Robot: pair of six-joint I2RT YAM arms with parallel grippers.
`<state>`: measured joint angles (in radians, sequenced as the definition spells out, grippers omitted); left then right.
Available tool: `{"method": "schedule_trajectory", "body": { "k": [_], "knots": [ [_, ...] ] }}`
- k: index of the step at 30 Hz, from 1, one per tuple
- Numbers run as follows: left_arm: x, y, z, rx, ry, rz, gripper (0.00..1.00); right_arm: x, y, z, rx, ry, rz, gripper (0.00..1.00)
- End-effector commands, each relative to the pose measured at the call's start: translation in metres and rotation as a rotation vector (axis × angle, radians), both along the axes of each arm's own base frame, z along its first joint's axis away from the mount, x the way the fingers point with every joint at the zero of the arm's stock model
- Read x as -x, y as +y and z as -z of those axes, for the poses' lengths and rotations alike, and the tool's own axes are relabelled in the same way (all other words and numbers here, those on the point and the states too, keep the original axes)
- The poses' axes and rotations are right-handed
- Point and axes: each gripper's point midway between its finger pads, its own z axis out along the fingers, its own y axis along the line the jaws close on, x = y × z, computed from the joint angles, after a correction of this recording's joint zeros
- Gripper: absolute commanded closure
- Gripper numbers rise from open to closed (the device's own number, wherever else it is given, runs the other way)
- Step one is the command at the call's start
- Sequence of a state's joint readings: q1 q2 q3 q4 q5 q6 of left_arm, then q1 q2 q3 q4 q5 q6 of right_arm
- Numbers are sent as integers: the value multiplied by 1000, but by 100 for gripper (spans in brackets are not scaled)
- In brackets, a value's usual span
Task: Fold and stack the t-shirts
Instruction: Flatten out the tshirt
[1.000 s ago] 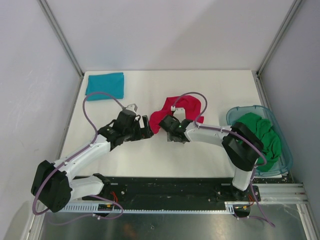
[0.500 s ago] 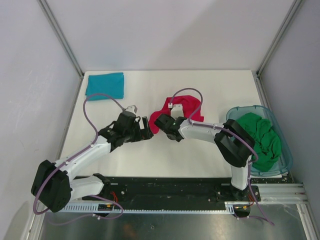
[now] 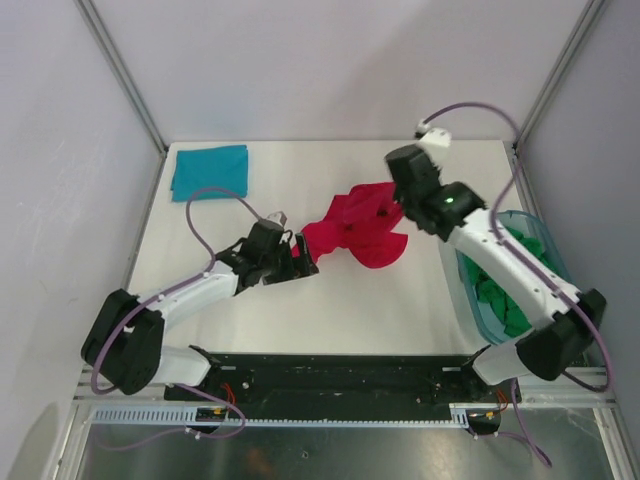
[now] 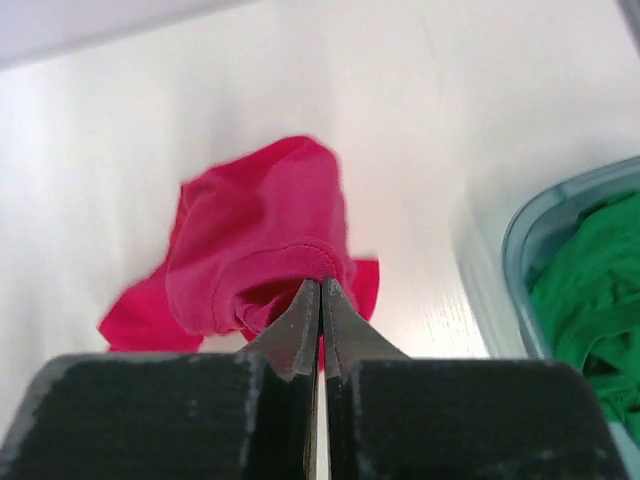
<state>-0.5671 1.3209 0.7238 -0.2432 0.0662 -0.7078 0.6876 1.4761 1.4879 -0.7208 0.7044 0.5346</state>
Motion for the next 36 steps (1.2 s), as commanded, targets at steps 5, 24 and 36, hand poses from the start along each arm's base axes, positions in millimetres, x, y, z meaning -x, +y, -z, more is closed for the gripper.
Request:
{"method": "schedule_trajectory", "body": {
  "k": [5, 24, 36],
  "knots": [
    [-12, -52, -26, 123, -67, 88, 11, -21, -27, -67, -67, -78, -21, 100],
    [-51, -134, -17, 202, -129, 139, 29, -65, -31, -113, -90, -128, 6, 100],
    [-92, -172, -3, 195, -203, 178, 31, -68, -33, -130, -89, -143, 4, 100]
  ]
}}
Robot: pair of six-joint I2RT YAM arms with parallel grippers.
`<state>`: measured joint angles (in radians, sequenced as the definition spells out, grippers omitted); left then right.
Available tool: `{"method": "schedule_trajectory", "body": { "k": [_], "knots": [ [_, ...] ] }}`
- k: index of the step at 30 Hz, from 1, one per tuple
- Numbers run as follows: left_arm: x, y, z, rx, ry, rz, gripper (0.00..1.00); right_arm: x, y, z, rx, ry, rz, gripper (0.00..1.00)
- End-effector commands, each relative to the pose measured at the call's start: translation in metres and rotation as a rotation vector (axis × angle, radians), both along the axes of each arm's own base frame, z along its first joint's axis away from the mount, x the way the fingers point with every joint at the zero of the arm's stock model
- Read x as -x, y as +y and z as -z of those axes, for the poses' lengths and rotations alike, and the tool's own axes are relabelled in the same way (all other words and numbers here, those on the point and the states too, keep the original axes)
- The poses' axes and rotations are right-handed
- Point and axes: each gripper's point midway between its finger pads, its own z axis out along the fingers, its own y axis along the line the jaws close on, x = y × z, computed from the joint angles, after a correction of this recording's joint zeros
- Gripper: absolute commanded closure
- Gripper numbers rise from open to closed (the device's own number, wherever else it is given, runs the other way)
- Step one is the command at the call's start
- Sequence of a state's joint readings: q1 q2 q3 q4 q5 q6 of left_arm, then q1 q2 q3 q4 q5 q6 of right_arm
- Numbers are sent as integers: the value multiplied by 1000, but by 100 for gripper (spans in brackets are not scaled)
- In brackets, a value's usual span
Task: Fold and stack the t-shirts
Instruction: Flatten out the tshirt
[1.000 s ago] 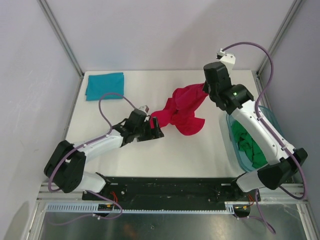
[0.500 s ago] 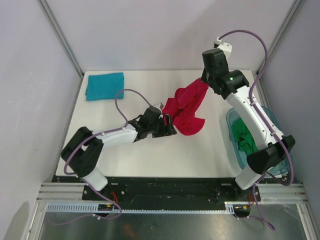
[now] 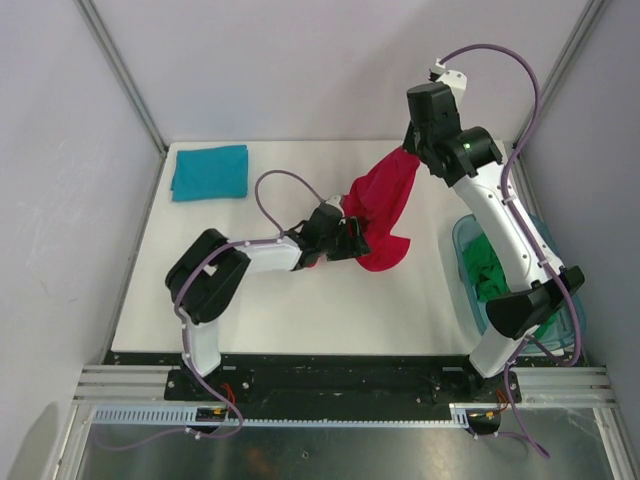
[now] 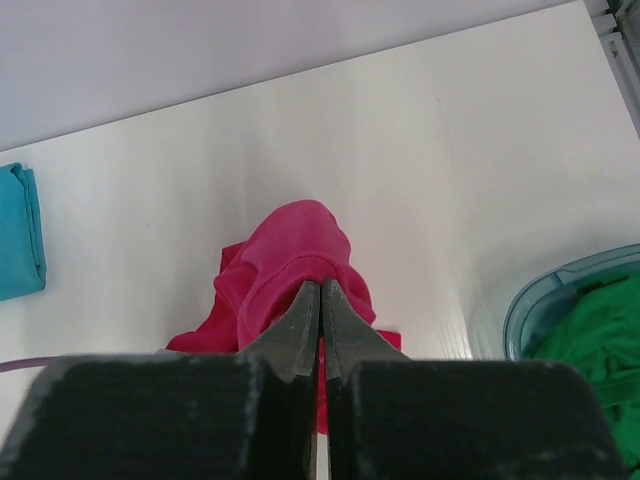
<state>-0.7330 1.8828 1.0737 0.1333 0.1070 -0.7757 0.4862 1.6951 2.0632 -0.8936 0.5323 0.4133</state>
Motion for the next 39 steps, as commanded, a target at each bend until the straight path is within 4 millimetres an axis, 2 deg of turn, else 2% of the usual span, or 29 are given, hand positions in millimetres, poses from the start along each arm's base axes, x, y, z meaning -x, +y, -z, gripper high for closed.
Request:
{"method": "schedule_trajectory", "body": {
  "k": [1, 6, 12, 15, 19, 21, 23, 27, 29, 31, 35, 39],
  "knots": [
    [-24, -24, -26, 41, -131, 24, 31, 0, -6, -29, -9, -59, 3, 100],
    [-33, -25, -19, 2, -161, 31, 34, 0, -9, -31, -6, -61, 6, 100],
    [-38, -21, -4, -59, -167, 21, 43, 0, -9, -29, -8, -54, 3, 100],
    [-43, -19, -6, -79, -178, 2, 57, -1, -10, -29, -5, -52, 5, 100],
    [-48, -8, -20, -105, -203, -55, 91, -2, -15, -26, 2, -44, 17, 100],
    [-46, 6, -32, -124, -218, -103, 98, -3, -20, -22, 4, -36, 28, 100],
    [-41, 25, -48, -140, -237, -158, 99, -5, -27, -17, 1, -28, 38, 100],
    [-23, 75, -102, -163, -299, -275, 100, -9, -38, -4, -29, -10, 55, 100],
    [-19, 105, -142, -186, -373, -349, 100, -10, -40, -4, -65, -20, 54, 100],
    [-18, 133, -194, -186, -478, -419, 100, -10, -42, -8, -115, -50, 56, 100],
    [-16, 175, -280, -185, -664, -534, 100, -5, -46, -35, -264, -187, 54, 100],
    [-5, 197, -340, -152, -777, -580, 100, 15, -56, -69, -365, -318, 75, 100]
  ]
}}
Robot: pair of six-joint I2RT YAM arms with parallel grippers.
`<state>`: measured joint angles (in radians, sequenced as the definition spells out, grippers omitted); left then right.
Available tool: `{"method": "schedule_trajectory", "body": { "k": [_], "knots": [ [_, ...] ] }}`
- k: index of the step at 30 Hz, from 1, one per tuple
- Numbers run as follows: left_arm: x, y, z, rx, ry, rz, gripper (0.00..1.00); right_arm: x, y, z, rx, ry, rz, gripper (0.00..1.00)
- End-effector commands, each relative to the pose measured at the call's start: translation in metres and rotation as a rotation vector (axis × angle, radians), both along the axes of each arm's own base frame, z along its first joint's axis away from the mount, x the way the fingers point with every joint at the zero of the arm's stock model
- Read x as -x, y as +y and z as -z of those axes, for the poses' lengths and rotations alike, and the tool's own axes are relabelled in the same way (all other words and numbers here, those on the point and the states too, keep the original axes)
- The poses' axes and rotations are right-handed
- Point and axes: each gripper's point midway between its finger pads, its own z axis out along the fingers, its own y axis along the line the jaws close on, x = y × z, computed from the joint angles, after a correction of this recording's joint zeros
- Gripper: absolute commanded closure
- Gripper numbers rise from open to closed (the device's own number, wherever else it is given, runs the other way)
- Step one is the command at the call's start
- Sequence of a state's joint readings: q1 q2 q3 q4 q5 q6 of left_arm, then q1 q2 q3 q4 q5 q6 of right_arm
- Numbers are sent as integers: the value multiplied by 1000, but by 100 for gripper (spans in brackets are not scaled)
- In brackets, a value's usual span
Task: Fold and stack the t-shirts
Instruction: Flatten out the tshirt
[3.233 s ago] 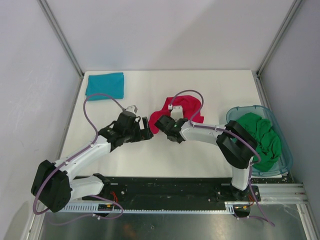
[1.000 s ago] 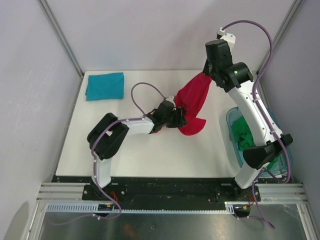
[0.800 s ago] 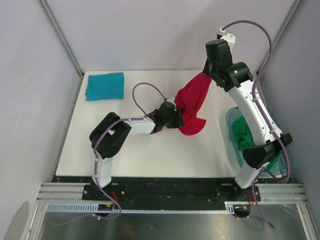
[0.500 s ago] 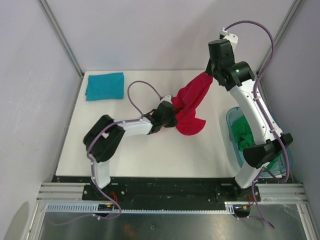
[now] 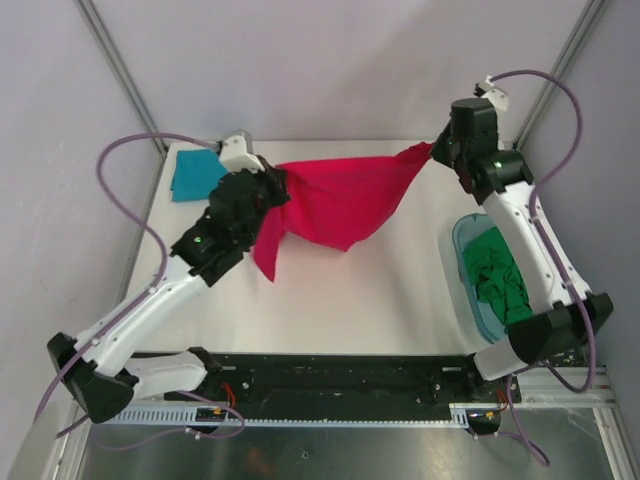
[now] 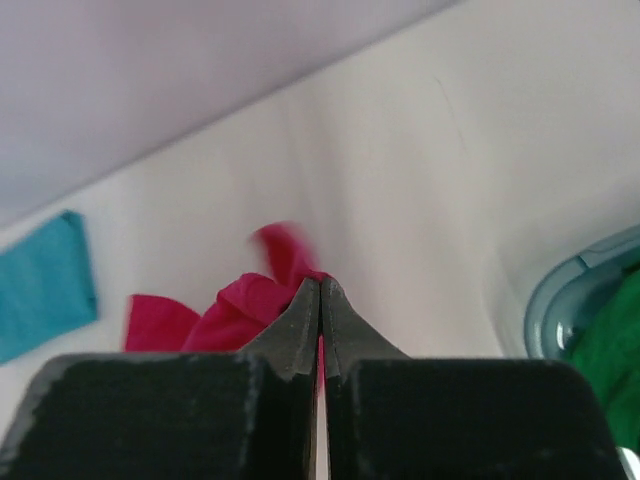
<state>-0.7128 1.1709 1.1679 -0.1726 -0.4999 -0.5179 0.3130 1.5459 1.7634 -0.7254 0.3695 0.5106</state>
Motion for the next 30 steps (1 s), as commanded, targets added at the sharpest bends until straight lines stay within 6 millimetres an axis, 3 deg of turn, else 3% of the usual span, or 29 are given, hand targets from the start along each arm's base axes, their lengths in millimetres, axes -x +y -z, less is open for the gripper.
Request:
{"method": "schedule_trajectory", "body": {
  "k": [1, 7, 11, 15, 17, 19, 22, 25, 27, 30],
  "knots": [
    [9, 46, -65, -47, -144, -131, 100, 24, -9, -108, -201, -354, 33, 100],
    [49, 74, -99, 22, -242, -107, 100, 65, -14, -133, -257, -416, 2, 100],
    [59, 82, -83, 38, -227, -106, 100, 76, -11, -122, -283, -401, -25, 100],
    [34, 74, -51, 36, -147, -106, 100, 53, 1, -97, -279, -352, -64, 100],
    [7, 71, -42, 55, -108, -105, 100, 32, 7, -88, -272, -355, -83, 100],
    [-25, 65, -48, 60, -111, -90, 100, 4, 11, -83, -274, -370, -97, 100],
    [-76, 57, -77, 54, -149, -46, 100, -39, 13, -86, -306, -399, -106, 100],
    [-111, 56, -131, 76, -249, 6, 100, -67, 17, -116, -342, -466, -119, 100],
    [-120, 61, -173, 89, -332, 31, 100, -73, 17, -149, -358, -530, -121, 100],
    [-102, 65, -245, 120, -485, 106, 100, -58, 11, -200, -391, -636, -113, 100]
  ]
}}
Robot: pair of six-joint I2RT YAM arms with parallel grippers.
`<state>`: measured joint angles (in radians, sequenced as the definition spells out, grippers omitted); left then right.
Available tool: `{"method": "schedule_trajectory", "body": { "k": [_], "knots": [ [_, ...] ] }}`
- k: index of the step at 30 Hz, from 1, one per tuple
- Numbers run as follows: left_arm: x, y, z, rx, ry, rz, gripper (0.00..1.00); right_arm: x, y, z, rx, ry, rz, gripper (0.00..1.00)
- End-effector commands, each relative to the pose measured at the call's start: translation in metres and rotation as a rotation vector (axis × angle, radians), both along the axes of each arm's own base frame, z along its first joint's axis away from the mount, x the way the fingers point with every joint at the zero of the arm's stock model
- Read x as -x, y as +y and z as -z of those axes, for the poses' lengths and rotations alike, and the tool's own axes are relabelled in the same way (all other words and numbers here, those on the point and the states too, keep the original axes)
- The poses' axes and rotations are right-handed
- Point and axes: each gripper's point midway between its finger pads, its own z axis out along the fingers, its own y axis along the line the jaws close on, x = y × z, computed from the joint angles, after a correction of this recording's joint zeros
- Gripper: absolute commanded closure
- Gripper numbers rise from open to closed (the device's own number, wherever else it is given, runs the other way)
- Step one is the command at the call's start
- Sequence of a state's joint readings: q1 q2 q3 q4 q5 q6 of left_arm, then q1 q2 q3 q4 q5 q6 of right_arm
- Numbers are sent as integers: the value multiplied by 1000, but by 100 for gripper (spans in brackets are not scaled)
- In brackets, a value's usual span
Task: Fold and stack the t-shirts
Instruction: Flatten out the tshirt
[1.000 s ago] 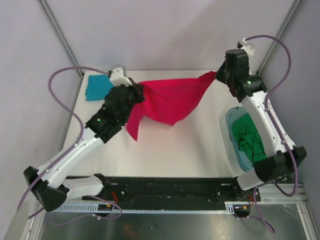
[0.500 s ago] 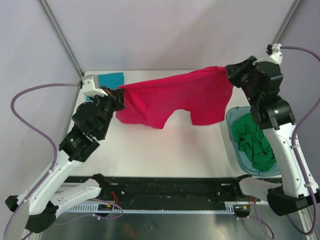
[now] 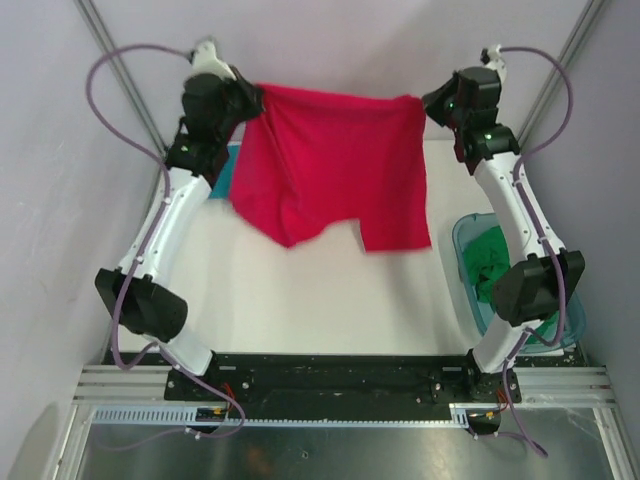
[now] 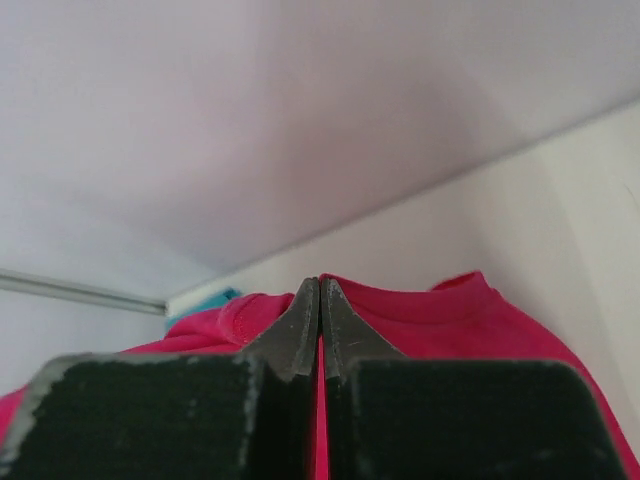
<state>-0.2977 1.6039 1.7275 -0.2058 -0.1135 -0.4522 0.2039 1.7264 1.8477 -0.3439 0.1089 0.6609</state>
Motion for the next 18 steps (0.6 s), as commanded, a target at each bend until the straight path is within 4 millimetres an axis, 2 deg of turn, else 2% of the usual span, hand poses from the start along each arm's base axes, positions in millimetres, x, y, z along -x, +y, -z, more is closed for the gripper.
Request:
{"method": "schedule_trajectory", "body": {
  "k": [1, 3, 5, 7, 8, 10, 13, 14, 15, 18],
  "knots": [
    [60, 10, -193, 92, -462, 145, 100, 42, -14, -171, -114, -403, 25, 100],
    [84, 13, -219, 89, -526, 173, 100, 57, -20, -181, -122, -427, 39, 100],
    [103, 14, -226, 82, -542, 197, 100, 71, -25, -171, -124, -411, 53, 100],
    [111, 14, -210, 78, -502, 212, 100, 78, -30, -143, -128, -349, 57, 100],
    [111, 12, -193, 81, -460, 221, 100, 83, -31, -126, -131, -316, 57, 100],
    [111, 9, -149, 93, -358, 237, 100, 86, -31, -71, -128, -210, 55, 100],
    [111, 2, -55, 134, -145, 260, 100, 94, -27, 32, -102, 14, 37, 100],
    [115, -1, -21, 146, -70, 274, 96, 99, -25, 68, -91, 93, 26, 99],
    [119, -4, 16, 150, 7, 282, 86, 104, -24, 104, -80, 172, 16, 94],
    [139, -6, 123, 170, 237, 285, 56, 124, -25, 188, -47, 365, -6, 61]
  ]
}}
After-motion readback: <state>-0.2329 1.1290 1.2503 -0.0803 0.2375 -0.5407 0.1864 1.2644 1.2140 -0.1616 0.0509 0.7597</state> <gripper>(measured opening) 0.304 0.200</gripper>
